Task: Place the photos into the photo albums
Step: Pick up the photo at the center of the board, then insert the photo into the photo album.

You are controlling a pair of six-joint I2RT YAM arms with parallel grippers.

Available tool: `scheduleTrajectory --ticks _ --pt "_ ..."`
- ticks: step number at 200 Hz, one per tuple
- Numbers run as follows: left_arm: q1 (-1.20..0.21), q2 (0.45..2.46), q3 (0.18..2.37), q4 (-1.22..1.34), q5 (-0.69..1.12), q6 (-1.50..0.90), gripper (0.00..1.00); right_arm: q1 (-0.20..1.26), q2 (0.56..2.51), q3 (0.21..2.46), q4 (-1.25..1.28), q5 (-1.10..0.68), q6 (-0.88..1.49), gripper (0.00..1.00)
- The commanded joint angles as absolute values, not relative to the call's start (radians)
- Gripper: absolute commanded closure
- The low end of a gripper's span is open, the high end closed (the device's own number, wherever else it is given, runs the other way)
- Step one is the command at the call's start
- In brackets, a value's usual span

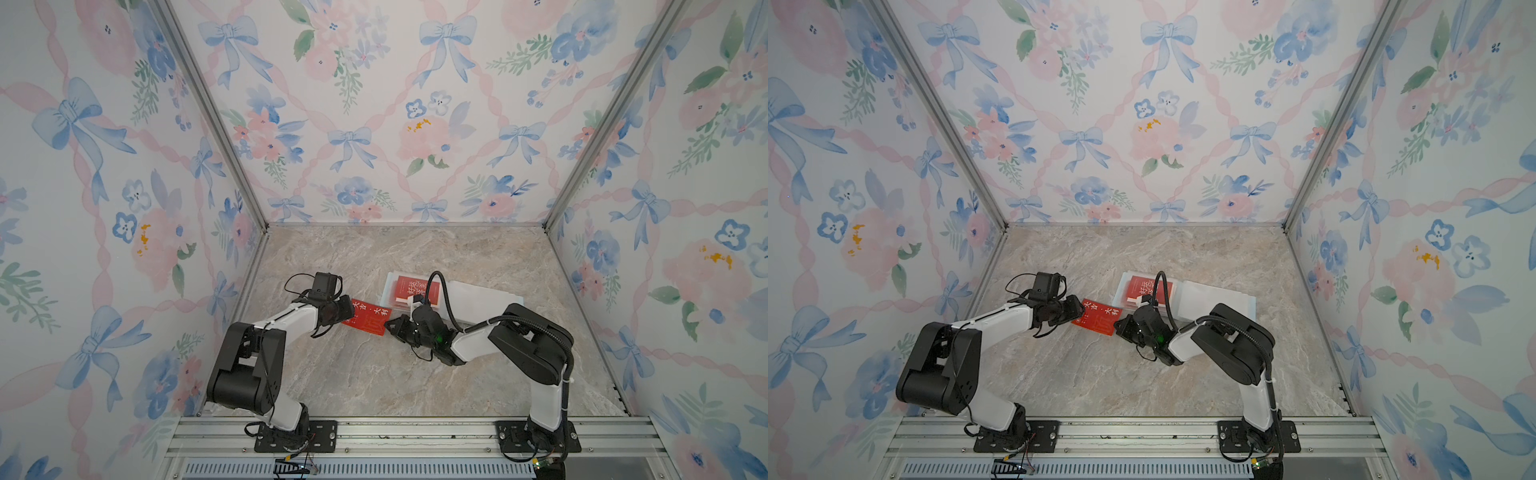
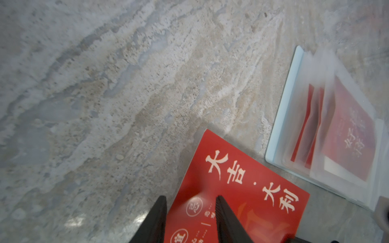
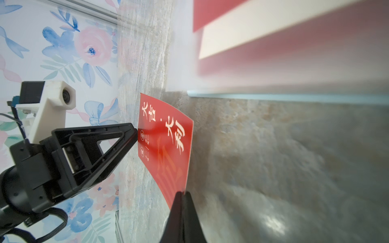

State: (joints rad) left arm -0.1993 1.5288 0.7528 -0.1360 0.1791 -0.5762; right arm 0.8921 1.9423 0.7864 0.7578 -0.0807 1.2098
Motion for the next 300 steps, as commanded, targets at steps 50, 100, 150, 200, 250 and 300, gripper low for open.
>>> scheduleTrajectory --ticks 50,100,150,200,250,300 --pt "-0.079 1.393 0.709 -0.159 0.222 -0.575 0.59 0.899 1.708 0.785 0.587 -0.062 1.026 1.00" --pt "-0.035 1.347 0.699 -0.135 0.321 -0.587 0.58 0.837 1.584 0.830 0.451 -0.210 0.917 1.00" --pt "-0.029 1.373 0.725 -0.063 0.499 -0.608 0.58 0.685 1.499 0.820 0.376 -0.410 0.884 1.00" --pt "-0.029 1.402 0.699 0.082 0.662 -0.672 0.58 0.587 1.336 0.845 0.100 -0.408 0.723 0.99" --pt "-0.030 1.416 0.656 0.145 0.683 -0.710 0.58 0.524 1.236 0.841 -0.023 -0.397 0.674 0.98" --pt "-0.061 1.442 0.655 0.205 0.740 -0.740 0.57 0.491 1.214 0.836 -0.013 -0.457 0.664 0.98"
